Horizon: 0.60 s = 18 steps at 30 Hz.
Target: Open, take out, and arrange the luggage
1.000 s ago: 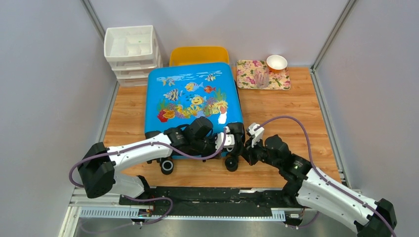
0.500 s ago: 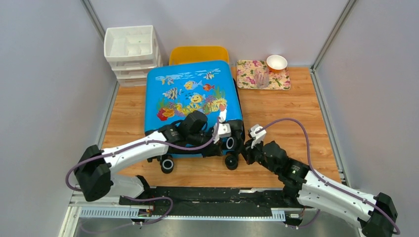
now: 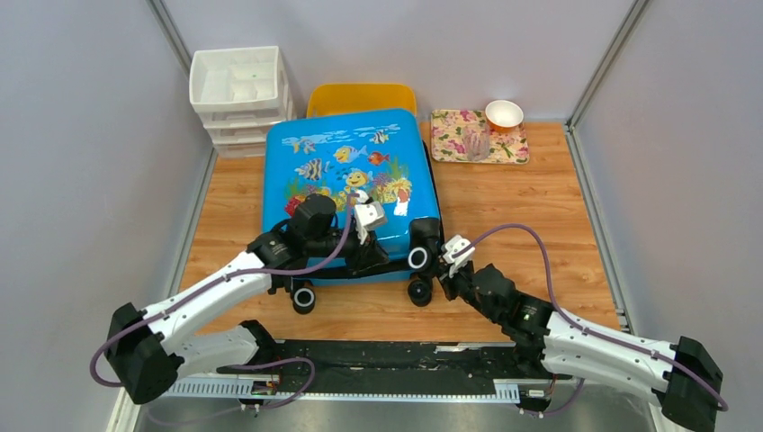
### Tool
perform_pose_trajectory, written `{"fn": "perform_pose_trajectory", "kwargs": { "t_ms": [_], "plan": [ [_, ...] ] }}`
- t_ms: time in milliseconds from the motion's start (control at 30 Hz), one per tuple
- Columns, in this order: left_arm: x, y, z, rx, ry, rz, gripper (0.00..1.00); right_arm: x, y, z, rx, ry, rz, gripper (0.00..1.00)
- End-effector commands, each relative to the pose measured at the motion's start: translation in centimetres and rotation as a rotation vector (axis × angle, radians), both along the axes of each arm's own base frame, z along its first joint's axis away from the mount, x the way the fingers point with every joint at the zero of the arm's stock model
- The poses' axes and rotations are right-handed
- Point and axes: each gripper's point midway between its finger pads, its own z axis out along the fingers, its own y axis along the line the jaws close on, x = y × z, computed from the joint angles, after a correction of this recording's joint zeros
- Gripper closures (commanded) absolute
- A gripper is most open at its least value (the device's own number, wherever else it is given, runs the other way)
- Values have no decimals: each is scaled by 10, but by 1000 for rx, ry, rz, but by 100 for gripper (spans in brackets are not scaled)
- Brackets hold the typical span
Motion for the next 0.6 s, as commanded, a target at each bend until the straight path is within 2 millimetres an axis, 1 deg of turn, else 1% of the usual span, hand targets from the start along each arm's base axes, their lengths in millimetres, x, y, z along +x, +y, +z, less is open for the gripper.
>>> {"fn": "perform_pose_trajectory", "kwargs": {
  "t_ms": [0,33,67,100,133,167,200,233,267,300,333,367,400,433,467,500,533,567],
  "plan": [
    [25,-17,-16,74,-112,2,80,26,-8,41,57,-119,-130,100],
    [31,-20,-14,78,-119,12,81,25,-9,41,72,-101,-140,100],
    [41,-22,-26,116,-107,45,83,25,-8,45,86,-96,-148,100],
    [47,-23,-28,128,-106,58,85,26,-8,43,83,-92,-153,100],
    [54,-27,-25,131,-116,74,86,28,-8,46,99,-91,-166,100],
    [64,-29,-31,142,-112,110,86,29,-9,46,108,-83,-183,100],
    [69,-32,-31,138,-113,119,86,29,-10,44,112,-69,-193,100],
    [74,-37,-26,126,-123,123,87,23,-9,38,138,-10,-190,100],
    [80,-43,-29,125,-108,134,87,17,-5,37,158,21,-167,100],
    [84,-47,-29,122,-102,137,89,7,3,34,179,61,-129,100],
    [90,-54,-18,105,-111,141,89,4,3,29,182,90,-137,100],
    [94,-59,-25,114,-88,142,89,3,5,26,216,131,-157,100],
    [97,-63,-25,112,-84,141,90,7,3,24,217,128,-186,100],
    [101,-69,-18,97,-89,142,91,10,7,29,246,109,-187,100],
    [103,-73,-23,96,-61,145,91,12,9,28,223,82,-176,100],
    [104,-77,-23,94,-54,138,91,15,9,30,231,63,-183,100],
    [106,-82,-19,78,-32,147,91,16,13,35,262,49,-176,100],
    [108,-84,-26,86,-9,150,91,14,16,38,275,48,-158,100]
  ]
}}
